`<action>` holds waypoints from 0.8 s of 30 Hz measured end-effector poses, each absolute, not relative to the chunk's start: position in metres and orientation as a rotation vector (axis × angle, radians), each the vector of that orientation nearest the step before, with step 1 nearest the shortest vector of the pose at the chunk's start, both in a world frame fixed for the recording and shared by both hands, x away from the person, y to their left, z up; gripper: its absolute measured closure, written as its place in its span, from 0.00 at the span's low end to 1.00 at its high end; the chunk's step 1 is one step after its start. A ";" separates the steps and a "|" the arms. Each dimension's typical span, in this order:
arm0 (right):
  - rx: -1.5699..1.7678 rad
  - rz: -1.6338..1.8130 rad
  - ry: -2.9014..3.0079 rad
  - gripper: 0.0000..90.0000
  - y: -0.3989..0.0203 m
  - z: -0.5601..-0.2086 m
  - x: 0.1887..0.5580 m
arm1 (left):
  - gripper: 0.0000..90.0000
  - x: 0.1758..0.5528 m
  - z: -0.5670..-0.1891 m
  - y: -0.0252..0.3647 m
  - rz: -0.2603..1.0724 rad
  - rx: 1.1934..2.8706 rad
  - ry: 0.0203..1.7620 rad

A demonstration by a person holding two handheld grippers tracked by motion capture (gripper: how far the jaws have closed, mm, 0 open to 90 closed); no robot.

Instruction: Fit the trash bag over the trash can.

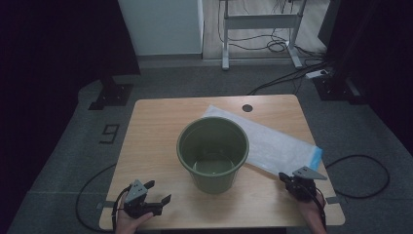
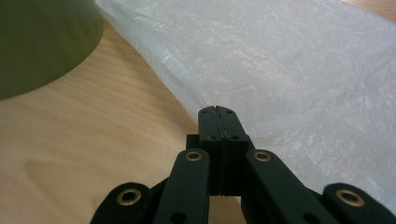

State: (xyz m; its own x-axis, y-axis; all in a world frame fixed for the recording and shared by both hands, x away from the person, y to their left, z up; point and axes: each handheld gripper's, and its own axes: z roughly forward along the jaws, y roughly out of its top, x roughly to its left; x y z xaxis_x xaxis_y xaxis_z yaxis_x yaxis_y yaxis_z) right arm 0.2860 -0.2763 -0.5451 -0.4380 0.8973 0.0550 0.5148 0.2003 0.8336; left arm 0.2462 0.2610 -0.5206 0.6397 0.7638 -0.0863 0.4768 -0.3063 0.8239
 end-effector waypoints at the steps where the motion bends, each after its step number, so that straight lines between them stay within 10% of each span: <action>1: 1.312 1.143 2.035 0.99 -0.279 -0.545 0.282 | 0.14 0.246 -0.521 0.261 0.405 1.968 0.973; 20: 1.399 1.061 2.052 0.99 -0.311 -0.555 0.224 | 0.14 0.244 -0.522 0.260 0.400 1.976 0.984; 24: 1.418 1.060 2.046 0.83 -0.312 -0.556 0.226 | 0.14 0.243 -0.523 0.258 0.402 1.987 0.978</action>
